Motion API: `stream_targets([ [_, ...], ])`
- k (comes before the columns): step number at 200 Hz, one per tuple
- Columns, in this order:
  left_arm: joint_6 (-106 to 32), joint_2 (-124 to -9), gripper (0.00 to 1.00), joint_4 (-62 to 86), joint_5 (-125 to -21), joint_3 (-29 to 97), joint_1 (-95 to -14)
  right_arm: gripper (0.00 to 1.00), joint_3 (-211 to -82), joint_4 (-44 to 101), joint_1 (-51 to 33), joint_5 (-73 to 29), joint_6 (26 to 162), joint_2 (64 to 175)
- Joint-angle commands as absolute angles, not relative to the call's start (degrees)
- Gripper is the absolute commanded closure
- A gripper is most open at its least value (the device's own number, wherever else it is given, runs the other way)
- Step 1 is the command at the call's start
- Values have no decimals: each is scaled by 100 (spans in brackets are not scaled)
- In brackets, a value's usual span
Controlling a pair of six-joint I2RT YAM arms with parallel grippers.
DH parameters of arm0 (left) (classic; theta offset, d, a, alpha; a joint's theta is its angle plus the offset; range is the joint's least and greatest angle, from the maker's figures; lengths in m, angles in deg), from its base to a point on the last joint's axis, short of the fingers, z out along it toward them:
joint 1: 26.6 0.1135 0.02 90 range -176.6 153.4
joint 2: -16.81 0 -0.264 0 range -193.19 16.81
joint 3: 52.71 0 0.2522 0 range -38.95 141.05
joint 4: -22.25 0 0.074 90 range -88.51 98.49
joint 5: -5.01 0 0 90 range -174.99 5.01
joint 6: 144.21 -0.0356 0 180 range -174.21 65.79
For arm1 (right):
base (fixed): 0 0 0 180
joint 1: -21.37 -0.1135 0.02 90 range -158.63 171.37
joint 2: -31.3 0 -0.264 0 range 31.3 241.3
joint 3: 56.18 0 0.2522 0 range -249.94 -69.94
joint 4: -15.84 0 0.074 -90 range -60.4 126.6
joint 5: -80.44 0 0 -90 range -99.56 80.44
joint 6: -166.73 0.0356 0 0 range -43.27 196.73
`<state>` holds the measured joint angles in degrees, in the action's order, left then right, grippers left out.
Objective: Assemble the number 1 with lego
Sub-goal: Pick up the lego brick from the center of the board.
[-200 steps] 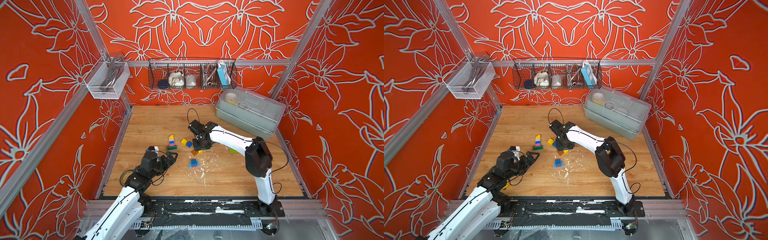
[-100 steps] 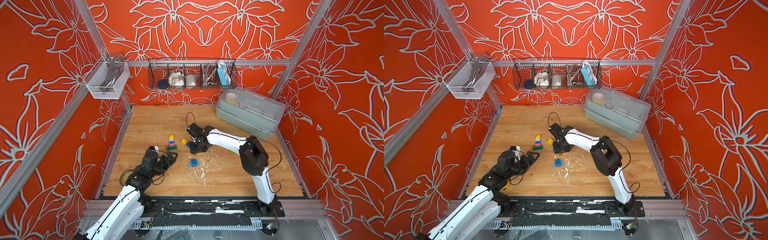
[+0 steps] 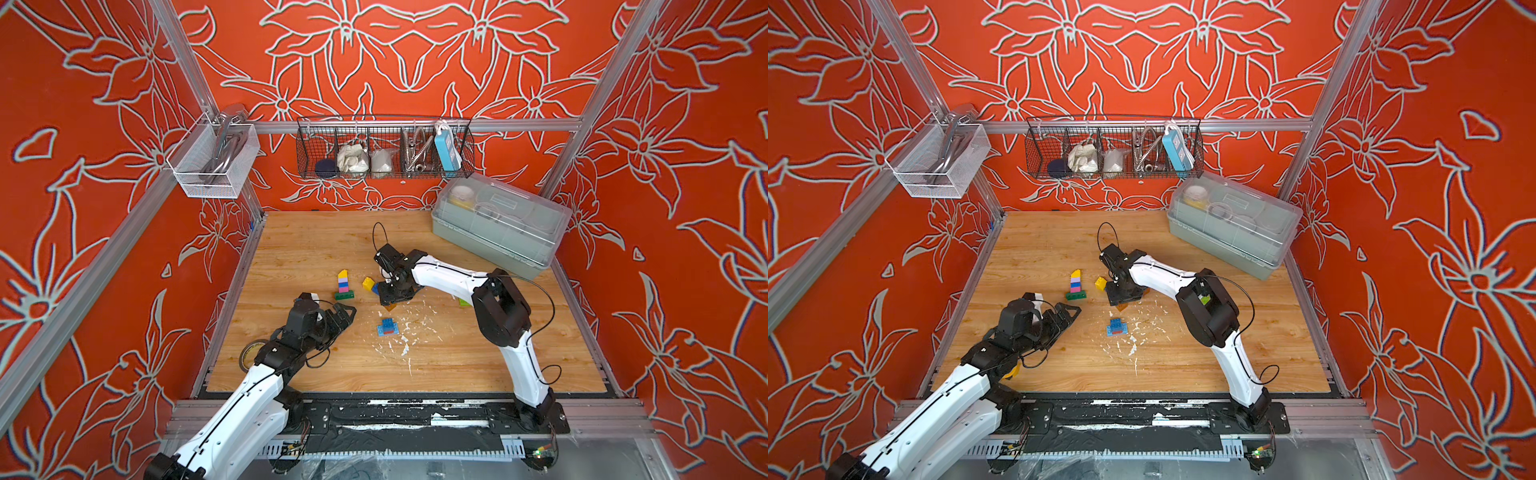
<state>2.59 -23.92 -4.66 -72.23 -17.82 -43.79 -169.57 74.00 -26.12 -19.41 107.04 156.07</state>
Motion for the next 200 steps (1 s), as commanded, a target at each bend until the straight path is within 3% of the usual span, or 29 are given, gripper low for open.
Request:
stream_targets([
  [1, 213, -2408, 7, -408, -7201, -1618, -4339, 44, -17293, 7772, -2760, -1781, 10410, 15817],
  [99, 239, -2389, 3, -433, -7199, -1636, -4335, 49, -17505, 8214, -2777, -1192, 10432, 16066],
  [129, 248, -2380, 2, -460, -7214, -1636, -4339, 56, -17506, 8259, -2773, -977, 10606, 16075],
  [156, 257, -2340, 2, -483, -7244, -1636, -4339, 70, -17327, 8205, -2742, -895, 10820, 15928],
  [200, 240, -2307, 2, -494, -7270, -1636, -4340, 76, -16819, 8061, -2717, -731, 11151, 15257],
])
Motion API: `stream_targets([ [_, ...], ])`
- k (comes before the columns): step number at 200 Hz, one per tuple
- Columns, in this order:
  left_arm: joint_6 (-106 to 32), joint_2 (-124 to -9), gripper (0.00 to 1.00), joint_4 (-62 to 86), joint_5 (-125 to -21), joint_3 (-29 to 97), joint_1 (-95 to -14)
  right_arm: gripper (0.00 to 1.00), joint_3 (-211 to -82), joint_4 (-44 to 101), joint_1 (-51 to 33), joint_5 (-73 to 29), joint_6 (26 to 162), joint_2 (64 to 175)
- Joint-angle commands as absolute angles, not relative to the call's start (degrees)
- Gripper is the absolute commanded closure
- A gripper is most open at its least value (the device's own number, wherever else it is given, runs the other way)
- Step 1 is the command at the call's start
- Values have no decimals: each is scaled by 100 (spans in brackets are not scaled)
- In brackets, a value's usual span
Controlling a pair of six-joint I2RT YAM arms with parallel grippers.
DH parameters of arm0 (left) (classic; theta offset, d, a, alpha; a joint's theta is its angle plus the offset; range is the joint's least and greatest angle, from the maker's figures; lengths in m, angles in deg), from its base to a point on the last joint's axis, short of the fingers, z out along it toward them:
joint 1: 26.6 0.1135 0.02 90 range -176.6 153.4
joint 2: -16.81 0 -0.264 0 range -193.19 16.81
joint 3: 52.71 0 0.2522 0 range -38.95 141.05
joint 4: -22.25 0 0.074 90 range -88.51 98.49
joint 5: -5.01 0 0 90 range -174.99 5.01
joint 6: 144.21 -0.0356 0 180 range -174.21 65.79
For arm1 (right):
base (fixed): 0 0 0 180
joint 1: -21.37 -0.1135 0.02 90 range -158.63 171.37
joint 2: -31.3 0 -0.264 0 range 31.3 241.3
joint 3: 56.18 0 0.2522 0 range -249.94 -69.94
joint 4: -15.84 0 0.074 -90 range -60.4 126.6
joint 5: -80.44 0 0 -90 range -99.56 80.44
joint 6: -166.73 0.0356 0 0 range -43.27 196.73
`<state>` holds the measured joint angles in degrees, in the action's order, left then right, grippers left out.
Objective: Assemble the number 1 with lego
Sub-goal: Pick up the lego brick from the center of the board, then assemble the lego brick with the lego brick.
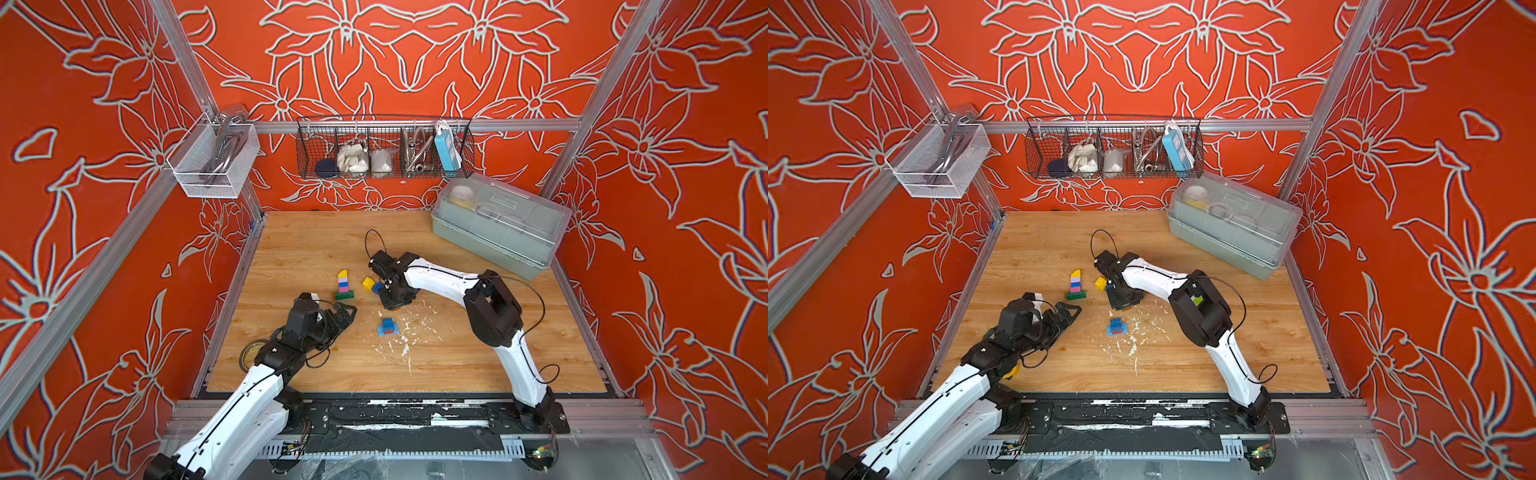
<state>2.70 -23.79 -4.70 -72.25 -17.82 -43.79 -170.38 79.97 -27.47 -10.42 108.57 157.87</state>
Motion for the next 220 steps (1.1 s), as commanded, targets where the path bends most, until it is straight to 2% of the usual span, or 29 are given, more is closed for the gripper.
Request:
stream_targets([
  [1, 235, -2304, 2, -495, -7273, -1631, -4340, 76, -16806, 8064, -2716, -729, 11161, 15236],
  [53, 331, -1754, 2, -660, -7342, -1800, -4339, 80, -16086, 8135, -2793, -570, 11693, 14215],
  [91, 354, -1362, 2, -833, -7303, -1882, -4339, 83, -15967, 8478, -3236, -330, 12033, 13754],
  [129, 354, -1302, 2, -895, -7185, -1882, -4339, 83, -16030, 8689, -3630, -235, 12326, 13769],
  [220, 402, -833, 2, -1129, -7305, -1952, -4338, 83, -16341, 8550, -3928, -464, 12543, 14375],
])
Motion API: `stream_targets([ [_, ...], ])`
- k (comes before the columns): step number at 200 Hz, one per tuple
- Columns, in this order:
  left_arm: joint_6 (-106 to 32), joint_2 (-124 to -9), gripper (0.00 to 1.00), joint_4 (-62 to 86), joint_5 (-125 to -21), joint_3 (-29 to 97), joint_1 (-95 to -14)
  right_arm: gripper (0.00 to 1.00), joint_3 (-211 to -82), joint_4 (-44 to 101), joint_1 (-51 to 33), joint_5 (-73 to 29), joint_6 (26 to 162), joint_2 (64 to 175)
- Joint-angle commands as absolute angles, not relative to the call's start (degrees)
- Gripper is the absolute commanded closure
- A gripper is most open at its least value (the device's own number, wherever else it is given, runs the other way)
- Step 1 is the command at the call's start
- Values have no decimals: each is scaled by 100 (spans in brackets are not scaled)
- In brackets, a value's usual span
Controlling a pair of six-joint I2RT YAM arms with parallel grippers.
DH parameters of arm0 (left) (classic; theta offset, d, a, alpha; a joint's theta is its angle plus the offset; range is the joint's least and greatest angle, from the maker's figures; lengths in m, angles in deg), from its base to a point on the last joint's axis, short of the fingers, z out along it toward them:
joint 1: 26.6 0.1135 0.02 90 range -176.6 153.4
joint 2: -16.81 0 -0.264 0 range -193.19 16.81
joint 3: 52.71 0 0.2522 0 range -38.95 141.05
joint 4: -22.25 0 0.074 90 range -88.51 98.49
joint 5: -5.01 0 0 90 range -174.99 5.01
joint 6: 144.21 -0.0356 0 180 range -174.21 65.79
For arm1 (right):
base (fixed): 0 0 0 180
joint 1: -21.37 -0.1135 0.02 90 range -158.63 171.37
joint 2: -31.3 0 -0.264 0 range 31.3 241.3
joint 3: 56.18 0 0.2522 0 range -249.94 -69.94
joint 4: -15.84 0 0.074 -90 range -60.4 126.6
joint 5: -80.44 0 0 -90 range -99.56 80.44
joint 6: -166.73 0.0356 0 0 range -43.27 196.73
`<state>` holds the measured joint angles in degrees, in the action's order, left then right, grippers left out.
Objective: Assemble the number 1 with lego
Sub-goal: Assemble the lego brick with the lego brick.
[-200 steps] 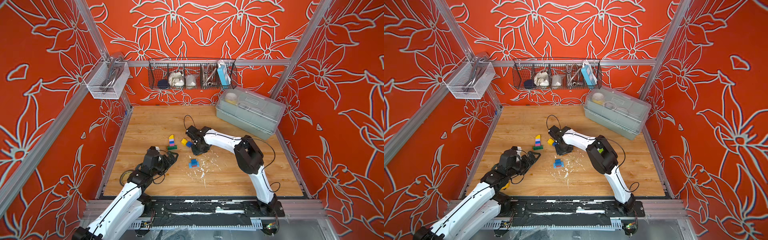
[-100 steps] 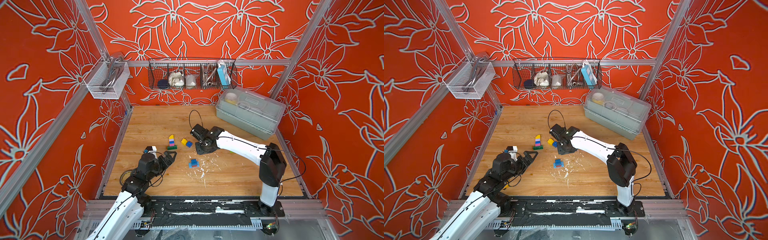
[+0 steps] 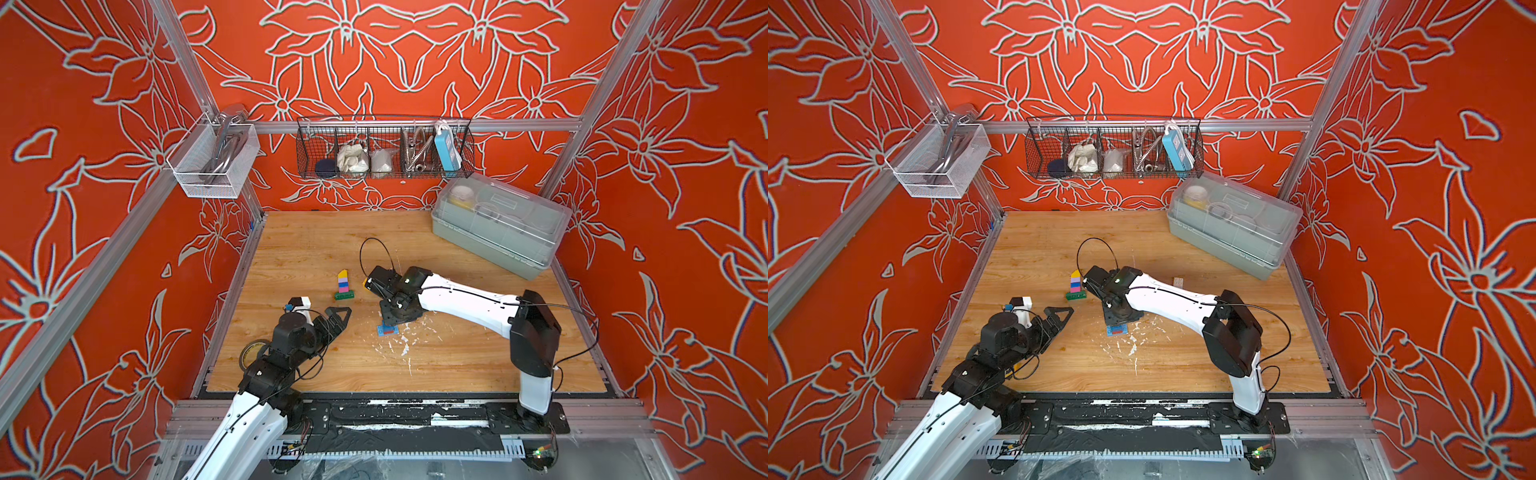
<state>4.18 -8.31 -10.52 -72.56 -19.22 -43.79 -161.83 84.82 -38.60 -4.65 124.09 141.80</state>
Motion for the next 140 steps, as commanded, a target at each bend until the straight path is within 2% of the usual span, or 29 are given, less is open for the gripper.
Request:
stream_targets([
  [1, 404, -833, 2, -1129, -7304, -1952, -4339, 83, -16339, 8545, -3928, -464, 12547, 14378],
  [140, 389, -1033, 2, -962, -7248, -1952, -4339, 83, -16501, 8324, -3928, -672, 12538, 14723],
])
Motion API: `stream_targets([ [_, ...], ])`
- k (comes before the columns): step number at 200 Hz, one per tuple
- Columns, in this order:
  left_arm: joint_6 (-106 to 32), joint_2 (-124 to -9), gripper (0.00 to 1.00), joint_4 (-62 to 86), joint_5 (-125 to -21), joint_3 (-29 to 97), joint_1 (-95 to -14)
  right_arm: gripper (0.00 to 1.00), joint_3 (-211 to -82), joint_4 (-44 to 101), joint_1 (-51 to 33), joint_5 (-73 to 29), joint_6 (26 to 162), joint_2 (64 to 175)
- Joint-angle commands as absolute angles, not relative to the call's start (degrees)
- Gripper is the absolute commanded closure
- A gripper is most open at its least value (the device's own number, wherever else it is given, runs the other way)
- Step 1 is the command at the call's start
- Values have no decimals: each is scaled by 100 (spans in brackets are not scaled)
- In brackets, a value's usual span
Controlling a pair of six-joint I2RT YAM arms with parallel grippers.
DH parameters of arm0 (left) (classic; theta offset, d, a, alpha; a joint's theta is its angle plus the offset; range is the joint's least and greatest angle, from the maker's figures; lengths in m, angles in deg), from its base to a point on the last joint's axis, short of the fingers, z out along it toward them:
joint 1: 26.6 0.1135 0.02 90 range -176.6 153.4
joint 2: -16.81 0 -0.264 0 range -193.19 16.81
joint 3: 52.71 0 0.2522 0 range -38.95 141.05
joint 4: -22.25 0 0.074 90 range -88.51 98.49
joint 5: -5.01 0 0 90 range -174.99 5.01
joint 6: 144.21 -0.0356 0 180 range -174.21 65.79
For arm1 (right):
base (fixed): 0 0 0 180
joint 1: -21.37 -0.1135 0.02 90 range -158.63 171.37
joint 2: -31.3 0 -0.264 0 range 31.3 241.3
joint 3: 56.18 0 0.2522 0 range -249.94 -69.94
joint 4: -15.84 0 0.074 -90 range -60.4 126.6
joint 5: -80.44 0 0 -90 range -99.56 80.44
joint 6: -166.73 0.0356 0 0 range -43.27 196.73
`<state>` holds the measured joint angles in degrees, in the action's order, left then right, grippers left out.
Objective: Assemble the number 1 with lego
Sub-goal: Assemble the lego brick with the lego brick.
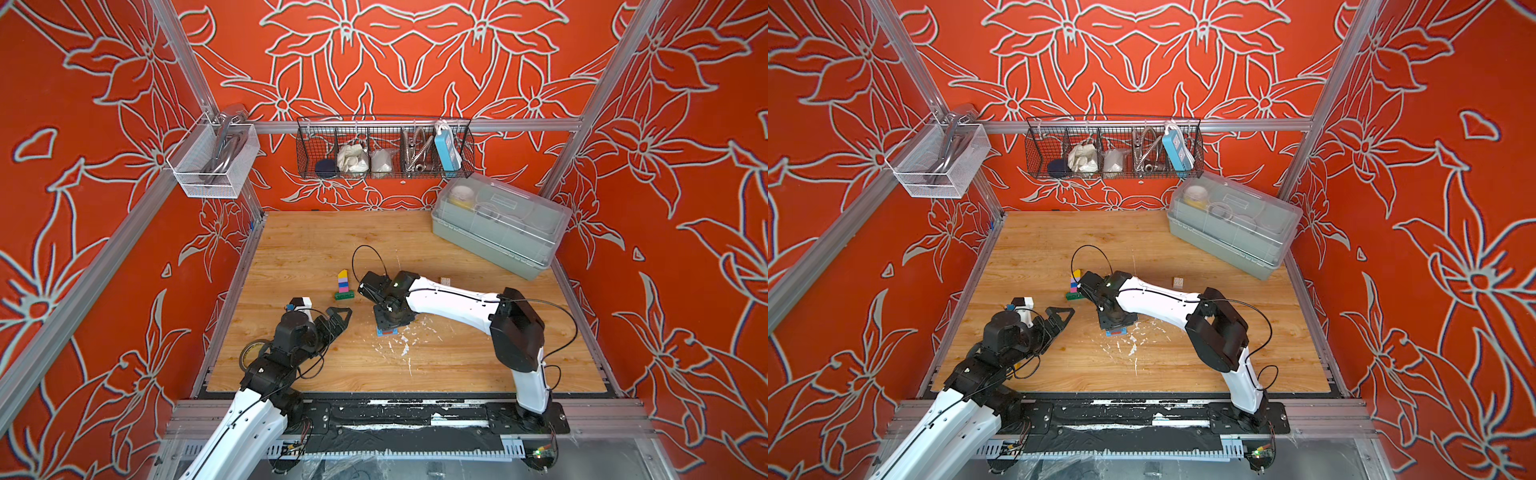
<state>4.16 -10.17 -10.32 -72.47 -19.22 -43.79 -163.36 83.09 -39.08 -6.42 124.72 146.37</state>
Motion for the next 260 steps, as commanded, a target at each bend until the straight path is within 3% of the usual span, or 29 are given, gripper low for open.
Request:
stream_targets([
  [1, 389, -1030, 2, -962, -7245, -1947, -4339, 83, -16498, 8323, -3928, -674, 12536, 14723],
  [260, 389, -1044, 2, -962, -7250, -1943, -4338, 81, -16756, 8471, -3975, -726, 12764, 14967],
])
